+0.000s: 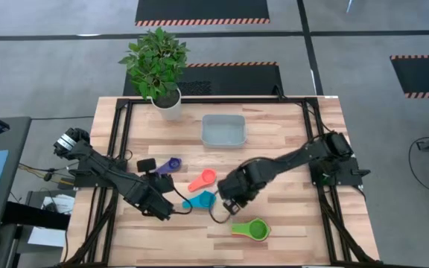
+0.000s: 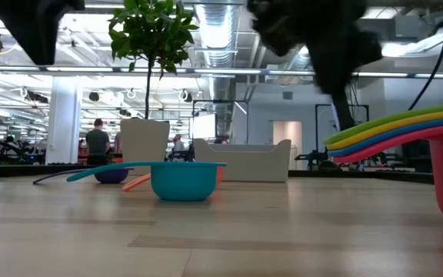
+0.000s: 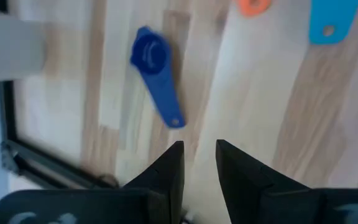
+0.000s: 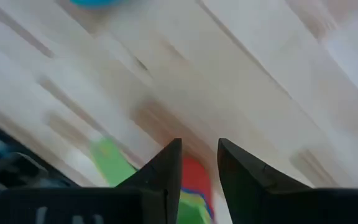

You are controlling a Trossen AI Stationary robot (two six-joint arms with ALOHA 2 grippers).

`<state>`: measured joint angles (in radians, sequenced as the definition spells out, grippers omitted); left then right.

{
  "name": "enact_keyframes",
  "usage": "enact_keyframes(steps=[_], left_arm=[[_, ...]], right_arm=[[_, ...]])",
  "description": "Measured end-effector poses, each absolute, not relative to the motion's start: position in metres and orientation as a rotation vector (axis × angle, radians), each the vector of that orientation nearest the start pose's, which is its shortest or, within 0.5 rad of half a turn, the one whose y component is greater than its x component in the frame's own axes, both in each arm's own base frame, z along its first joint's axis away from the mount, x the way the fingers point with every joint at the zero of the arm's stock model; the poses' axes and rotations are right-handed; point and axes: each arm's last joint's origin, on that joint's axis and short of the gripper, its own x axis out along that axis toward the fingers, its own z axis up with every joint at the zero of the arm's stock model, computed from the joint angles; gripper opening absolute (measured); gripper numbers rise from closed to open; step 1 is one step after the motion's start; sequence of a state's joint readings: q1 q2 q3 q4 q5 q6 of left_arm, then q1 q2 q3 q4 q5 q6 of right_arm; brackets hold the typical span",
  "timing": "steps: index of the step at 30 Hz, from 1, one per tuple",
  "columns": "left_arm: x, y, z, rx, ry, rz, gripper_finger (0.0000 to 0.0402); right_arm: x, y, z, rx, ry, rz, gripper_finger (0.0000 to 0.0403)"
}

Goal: Nest measuring cups in basket
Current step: Stack the light blue measuring cup on top of the green measuring cup

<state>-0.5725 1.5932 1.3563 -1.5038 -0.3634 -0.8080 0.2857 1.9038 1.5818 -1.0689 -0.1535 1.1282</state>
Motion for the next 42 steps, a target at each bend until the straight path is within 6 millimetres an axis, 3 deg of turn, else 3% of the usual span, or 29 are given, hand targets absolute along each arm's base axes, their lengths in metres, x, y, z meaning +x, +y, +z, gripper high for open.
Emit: enact_keyframes(steps=[9, 26, 30, 36, 42], left_arm=[[0.215, -0.139, 0.276, 0.157, 1.464, 0.502, 0.0082], [0.204, -0.145, 0.285, 0.174, 1.422, 0.457, 0.0082], [0.199, -0.144, 0.288, 0.159, 1.407, 0.453, 0.0082], [0.197, -0.145, 0.291, 0.157, 1.391, 0.443, 0.0082], [0.197, -0.145, 0.291, 0.162, 1.388, 0.446, 0.0082]], right_arm=[[0.398, 0.087, 0.25, 0.885, 1.094, -0.232, 0.0119], [0.456, 0.086, 0.163, 0.879, 1.179, -0.264, 0.0119], [0.467, 0.088, 0.169, 0.859, 1.182, -0.254, 0.0118], [0.475, 0.088, 0.197, 0.799, 1.117, -0.249, 0.0118], [0.464, 0.08, 0.218, 0.694, 1.197, -0.358, 0.0118]])
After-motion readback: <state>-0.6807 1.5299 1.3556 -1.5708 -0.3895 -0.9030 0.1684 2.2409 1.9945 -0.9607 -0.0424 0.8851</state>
